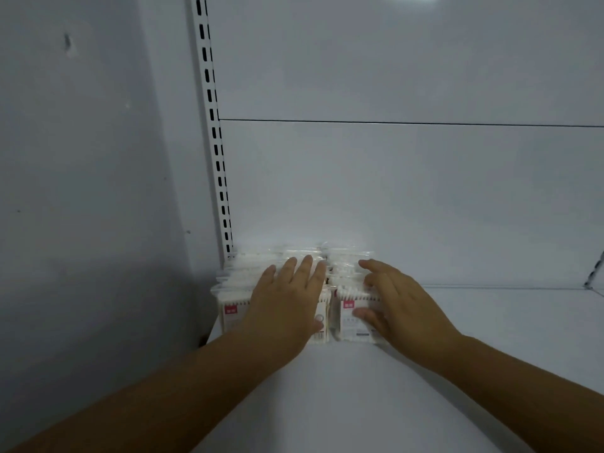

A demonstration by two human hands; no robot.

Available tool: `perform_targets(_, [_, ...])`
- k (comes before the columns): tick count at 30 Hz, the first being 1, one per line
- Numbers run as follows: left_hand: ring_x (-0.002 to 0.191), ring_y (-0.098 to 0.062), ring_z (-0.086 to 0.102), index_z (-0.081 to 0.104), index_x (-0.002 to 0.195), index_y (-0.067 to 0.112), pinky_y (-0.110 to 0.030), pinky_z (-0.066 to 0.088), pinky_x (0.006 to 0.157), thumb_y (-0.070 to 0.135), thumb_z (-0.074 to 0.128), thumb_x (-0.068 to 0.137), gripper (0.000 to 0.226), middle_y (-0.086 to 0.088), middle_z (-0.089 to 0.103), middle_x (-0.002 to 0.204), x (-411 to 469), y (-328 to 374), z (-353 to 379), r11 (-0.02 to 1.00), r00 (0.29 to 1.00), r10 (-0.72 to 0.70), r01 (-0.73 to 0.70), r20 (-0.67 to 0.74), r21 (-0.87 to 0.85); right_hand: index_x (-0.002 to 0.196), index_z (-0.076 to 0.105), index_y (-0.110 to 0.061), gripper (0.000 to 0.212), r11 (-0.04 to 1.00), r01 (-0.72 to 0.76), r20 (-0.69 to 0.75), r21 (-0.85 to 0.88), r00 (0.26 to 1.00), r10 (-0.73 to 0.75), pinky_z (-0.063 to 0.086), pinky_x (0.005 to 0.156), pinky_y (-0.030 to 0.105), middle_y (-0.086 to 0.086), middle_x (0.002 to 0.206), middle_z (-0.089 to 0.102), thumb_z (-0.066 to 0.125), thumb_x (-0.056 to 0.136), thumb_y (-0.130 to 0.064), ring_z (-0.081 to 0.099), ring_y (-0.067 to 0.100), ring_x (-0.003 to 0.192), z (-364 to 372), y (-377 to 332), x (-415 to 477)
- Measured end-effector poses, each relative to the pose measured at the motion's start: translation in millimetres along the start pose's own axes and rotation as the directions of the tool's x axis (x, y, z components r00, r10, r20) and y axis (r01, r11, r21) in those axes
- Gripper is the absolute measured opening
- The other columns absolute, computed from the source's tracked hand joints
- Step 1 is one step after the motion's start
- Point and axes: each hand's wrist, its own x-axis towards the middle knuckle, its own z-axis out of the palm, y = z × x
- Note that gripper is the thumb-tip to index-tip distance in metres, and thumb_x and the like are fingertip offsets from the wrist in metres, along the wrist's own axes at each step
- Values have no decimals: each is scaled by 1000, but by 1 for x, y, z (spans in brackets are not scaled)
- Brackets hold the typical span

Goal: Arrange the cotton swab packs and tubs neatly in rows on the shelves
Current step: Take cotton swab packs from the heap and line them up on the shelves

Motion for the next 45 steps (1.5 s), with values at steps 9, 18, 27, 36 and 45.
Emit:
perform_targets(9, [150,-25,4,-6,154,19,-55,5,118,62,32,95,83,-5,1,163,-4,-16,-4,989,988,150,-150,-19,11,138,48,-13,72,991,-61,262,-119,961,91,38,108,46,11,149,41,16,96,-62,40,26,137,-8,-7,1])
perform_targets(18, [148,-16,-13,-6,154,28,-51,-2,120,59,19,96,71,5,-13,162,32,9,-59,961,956,270,-259,113,-101,153,14,-26,70,950,-162,309,-267,919,244,-6,114,21,-6,160,-3,18,93,-60,-4,9,147,-82,24,-11])
perform_targets(27, [149,-12,-3,2,155,20,-33,4,120,54,27,100,69,3,-2,163,121,202,-151,785,813,579,-533,64,-316,152,18,-24,62,580,-541,207,-608,598,775,16,118,38,1,161,9,37,99,-50,6,17,148,-266,132,-142])
perform_targets(36, [149,-16,5,11,155,21,-38,7,121,58,31,98,70,1,7,163,96,510,-233,544,613,786,-750,-84,-376,153,16,-27,70,250,-732,12,-633,314,949,26,115,45,3,160,13,47,94,-51,19,26,145,-427,185,-351])
perform_targets(45, [149,-20,12,13,155,20,-37,15,118,57,33,98,70,-1,11,162,116,678,-270,469,515,853,-826,-80,-313,152,19,-29,69,90,-783,-55,-615,156,986,21,117,42,-1,161,10,52,94,-47,11,22,148,-510,234,-477])
